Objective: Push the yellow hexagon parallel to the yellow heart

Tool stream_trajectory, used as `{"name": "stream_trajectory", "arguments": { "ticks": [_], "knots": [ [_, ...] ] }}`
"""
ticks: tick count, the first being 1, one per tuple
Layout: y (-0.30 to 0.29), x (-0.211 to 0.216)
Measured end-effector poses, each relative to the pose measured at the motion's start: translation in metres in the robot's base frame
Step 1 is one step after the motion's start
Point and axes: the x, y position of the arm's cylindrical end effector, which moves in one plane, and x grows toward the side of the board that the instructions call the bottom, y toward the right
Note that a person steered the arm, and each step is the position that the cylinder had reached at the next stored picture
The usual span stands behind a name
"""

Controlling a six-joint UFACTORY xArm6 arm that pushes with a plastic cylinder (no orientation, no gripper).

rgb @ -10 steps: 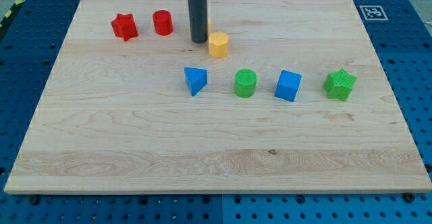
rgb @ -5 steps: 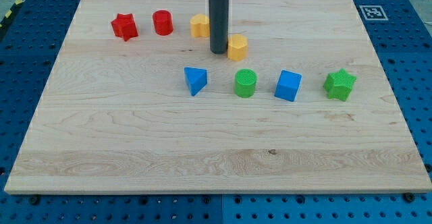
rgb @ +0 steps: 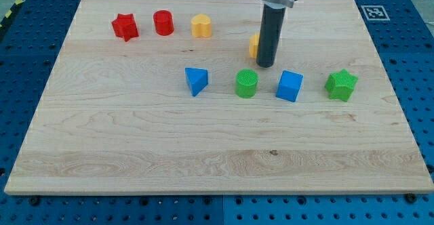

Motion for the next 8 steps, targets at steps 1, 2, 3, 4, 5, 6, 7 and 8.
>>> {"name": "stream_trajectory", "arguments": {
  "ticks": [1,2,3,4,5,6,7,8],
  "knots": [
    [0.003,0.000],
    [0.003,-0.003],
    [0.003,-0.015],
    [0.003,-0.023],
    [-0.001,-0.028],
    [-0.010,-0.030],
    [-0.026,-0.030],
    [-0.031,-0.031]
  ]
}}
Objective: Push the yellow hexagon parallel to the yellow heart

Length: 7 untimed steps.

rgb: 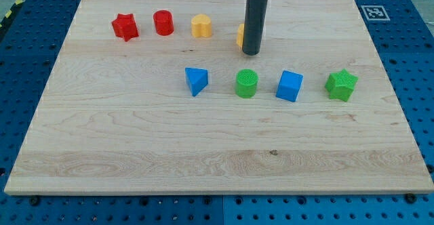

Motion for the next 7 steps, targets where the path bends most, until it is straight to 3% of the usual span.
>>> {"name": "stream_trajectory", "arguments": {
  "ticks": [7],
  "knots": [
    [-0.001,-0.025]
  ]
}}
